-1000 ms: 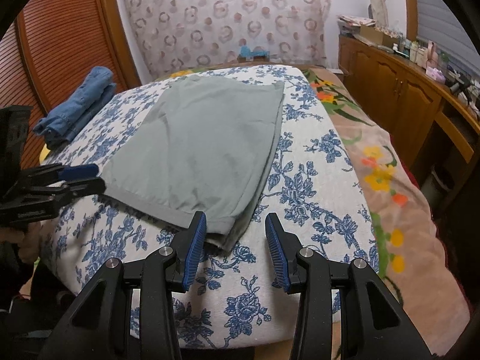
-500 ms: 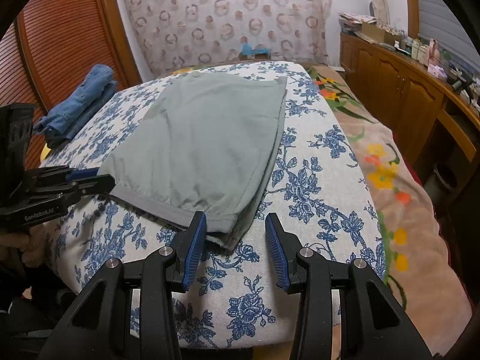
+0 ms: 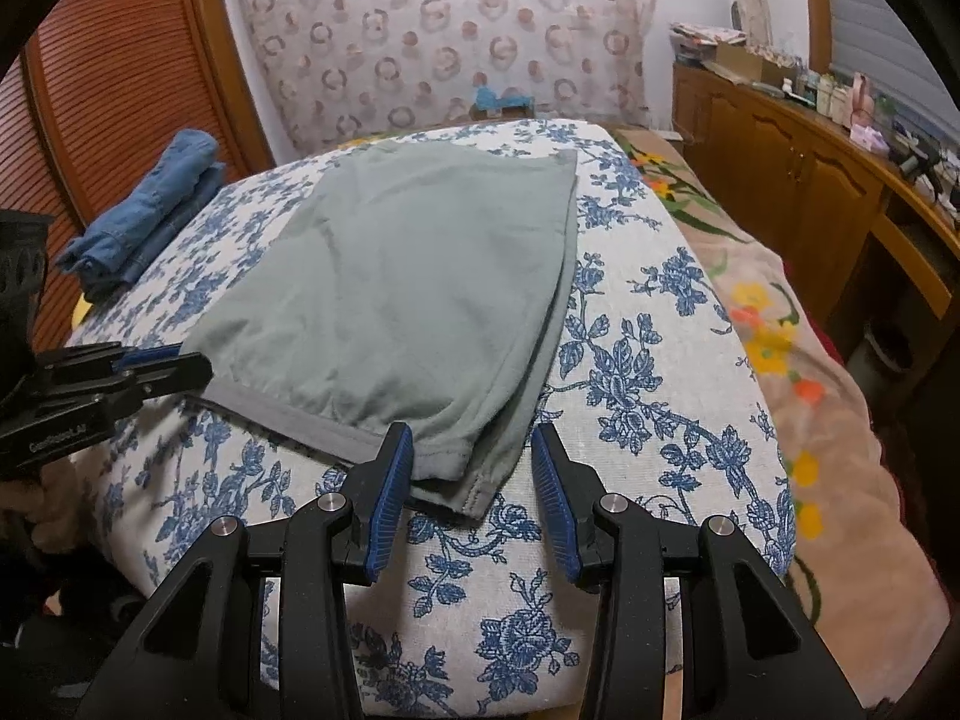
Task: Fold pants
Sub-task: 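Grasp the garment hem with the left gripper, then lift the grey-green pants by the hem with the left gripper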
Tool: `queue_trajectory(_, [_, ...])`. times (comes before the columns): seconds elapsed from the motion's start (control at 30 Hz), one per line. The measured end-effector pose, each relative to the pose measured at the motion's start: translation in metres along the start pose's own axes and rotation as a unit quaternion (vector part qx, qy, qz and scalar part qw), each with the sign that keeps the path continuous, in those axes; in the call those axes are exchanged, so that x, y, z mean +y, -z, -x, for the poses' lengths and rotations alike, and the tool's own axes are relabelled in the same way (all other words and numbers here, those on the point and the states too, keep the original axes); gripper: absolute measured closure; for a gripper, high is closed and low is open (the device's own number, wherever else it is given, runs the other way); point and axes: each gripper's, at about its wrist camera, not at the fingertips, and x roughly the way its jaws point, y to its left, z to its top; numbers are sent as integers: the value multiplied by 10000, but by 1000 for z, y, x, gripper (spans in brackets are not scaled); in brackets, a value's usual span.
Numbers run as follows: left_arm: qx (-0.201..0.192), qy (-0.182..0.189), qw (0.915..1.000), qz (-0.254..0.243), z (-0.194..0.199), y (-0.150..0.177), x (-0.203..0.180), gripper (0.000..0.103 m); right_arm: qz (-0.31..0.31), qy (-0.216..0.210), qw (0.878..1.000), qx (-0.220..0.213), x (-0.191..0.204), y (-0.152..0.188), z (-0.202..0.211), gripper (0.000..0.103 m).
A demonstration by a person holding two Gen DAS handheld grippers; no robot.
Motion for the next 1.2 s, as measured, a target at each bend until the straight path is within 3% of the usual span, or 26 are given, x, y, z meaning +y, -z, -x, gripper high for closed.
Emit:
queue_trajectory(0.03, [-3, -23, 10000, 1, 0, 0, 0, 87, 25, 17, 10000, -8, 2, 0, 0, 61])
queue_trajectory(0.1, [-12, -60, 10000, 25, -1, 1, 0, 82, 68, -42, 10000, -10, 5, 1, -1, 71])
queue_trajectory(0.2, [-4, 5, 10000, 79, -1, 1, 2, 81, 31, -197, 9998, 1, 5, 1, -1, 82])
queue_trajectory(0.23, [-4, 26, 10000, 48, -1, 1, 2, 83, -8, -299, 9996, 5, 4, 1, -1, 86])
queue_trajectory(0.27, [-15, 99, 9999, 4, -1, 1, 0, 91, -28, -363, 9993, -1, 4, 1, -1, 91])
queue_trajectory(0.37, [-77, 58, 9999, -110, 3, -2, -5, 96, 10, -373, 9993, -56, 5, 0, 0, 95])
queue_trajectory(0.63, [-718, 322, 9969, -97, 56, -31, -2, 97, 126, -514, 9970, -559, 11, -23, 29, 96])
queue_trajectory(0.9, [-1299, 61, 9903, -487, 133, -63, -4, 97, 503, -703, 9896, -1149, 38, -72, 76, 96])
queue_trajectory(1.2, [-2020, -183, 9781, -465, 206, -75, 16, 98, 991, -1137, 9729, -1750, 85, -110, 128, 96])
